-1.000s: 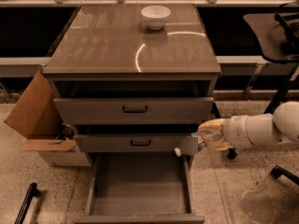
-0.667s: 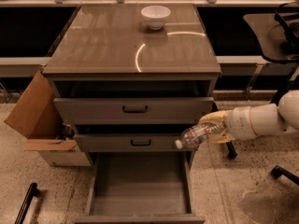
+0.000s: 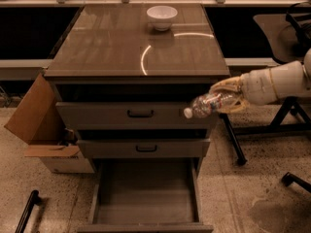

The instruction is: Pick water bottle from bottom drawer and place on counter

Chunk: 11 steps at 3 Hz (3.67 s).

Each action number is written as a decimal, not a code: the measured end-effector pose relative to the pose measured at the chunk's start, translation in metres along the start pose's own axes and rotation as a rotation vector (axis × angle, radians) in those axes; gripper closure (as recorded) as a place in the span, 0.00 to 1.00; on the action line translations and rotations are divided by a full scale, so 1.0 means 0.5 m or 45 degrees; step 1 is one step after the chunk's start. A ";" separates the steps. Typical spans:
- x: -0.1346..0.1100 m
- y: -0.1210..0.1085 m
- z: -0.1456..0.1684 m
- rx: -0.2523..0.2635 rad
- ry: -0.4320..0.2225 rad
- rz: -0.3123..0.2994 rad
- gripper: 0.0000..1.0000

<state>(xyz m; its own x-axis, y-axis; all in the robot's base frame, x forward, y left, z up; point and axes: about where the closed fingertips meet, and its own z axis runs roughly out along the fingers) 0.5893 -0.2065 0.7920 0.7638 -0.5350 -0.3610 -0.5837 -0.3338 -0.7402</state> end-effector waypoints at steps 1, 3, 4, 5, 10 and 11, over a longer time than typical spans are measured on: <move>-0.019 -0.104 -0.046 0.103 0.011 0.014 1.00; -0.046 -0.178 -0.051 0.082 0.042 -0.033 1.00; -0.072 -0.260 -0.045 0.058 0.069 0.024 1.00; -0.072 -0.315 -0.002 0.031 0.044 0.196 1.00; 0.028 -0.406 0.208 -0.137 -0.091 0.653 0.61; 0.057 -0.418 0.204 -0.130 0.011 0.687 0.37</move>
Offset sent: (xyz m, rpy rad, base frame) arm 0.0137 0.0048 0.0480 0.0512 -0.0312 -0.0330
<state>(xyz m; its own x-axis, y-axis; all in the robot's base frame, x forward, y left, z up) 0.7612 -0.0729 0.8782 0.3469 -0.6570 -0.6693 -0.9159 -0.0838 -0.3925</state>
